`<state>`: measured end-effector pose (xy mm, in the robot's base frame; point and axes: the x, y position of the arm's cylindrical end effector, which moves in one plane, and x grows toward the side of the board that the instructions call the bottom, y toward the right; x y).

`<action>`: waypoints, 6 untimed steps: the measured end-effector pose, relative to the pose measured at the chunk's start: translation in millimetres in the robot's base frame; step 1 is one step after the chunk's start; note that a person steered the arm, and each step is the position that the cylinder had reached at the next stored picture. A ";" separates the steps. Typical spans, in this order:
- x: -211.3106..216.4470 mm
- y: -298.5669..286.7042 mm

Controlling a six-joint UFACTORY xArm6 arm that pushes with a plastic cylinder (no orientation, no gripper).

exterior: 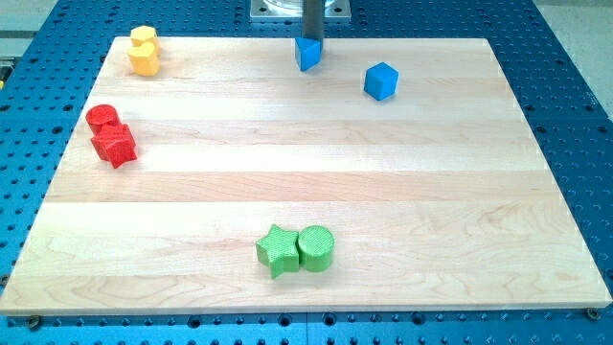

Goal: Move your arm to the left of the heart

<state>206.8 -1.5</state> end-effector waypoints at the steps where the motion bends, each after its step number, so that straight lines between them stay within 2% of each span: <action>1: 15.6 -68.9; 2: 20.7 -130.8; 3: 109.5 -211.0; 4: 103.5 -259.8; 5: 28.8 -279.2; 6: -14.8 -283.5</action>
